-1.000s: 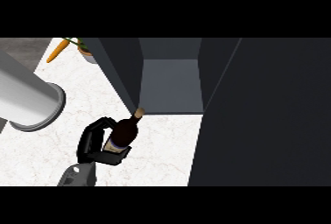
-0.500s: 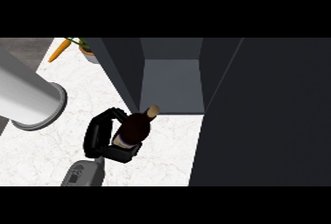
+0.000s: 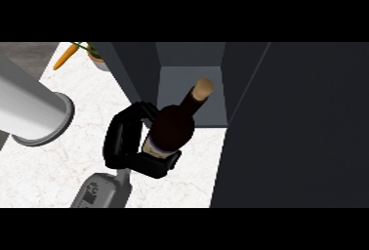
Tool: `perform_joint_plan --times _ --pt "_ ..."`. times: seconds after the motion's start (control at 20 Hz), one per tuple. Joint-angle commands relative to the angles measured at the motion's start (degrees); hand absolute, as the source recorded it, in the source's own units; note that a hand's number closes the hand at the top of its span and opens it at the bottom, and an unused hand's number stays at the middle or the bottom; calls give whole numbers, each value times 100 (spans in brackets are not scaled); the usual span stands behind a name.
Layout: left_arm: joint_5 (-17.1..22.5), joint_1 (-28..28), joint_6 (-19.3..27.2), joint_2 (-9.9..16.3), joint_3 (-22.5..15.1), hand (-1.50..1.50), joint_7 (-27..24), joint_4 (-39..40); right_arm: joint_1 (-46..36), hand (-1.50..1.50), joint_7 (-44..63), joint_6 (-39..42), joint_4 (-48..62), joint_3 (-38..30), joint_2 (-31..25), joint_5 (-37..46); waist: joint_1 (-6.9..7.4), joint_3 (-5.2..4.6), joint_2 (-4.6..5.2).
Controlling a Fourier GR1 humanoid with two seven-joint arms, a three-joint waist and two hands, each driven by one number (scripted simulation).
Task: Pick up the wine, place it into the cabinet and close the cabinet
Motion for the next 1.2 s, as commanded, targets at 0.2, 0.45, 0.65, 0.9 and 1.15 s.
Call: perform_joint_plan --times 0.2,0.45,0.65,0.9,1.15 --pt "-16 -1361 1281 -4 -185 150 1572 -384 205 -150 343 89 -616 -371 -79 -640 -57 1 14" --pt "207 -1925 1840 -4 -283 150 2014 -83 -446 -150 614 -97 -318 -269 -122 -485 -42 -7 13" --pt "56 -2404 1785 -4 77 150 1870 445 582 -150 65 252 -733 -249 85 -704 -58 3 30" --pt "97 -2571 1731 -4 128 150 1159 1337 96 -150 240 83 -534 -68 74 -399 -68 -6 34" --pt "-377 -2755 1831 89 56 150 878 1851 -39 -150 458 162 -533 -461 -108 -708 -81 -5 29"
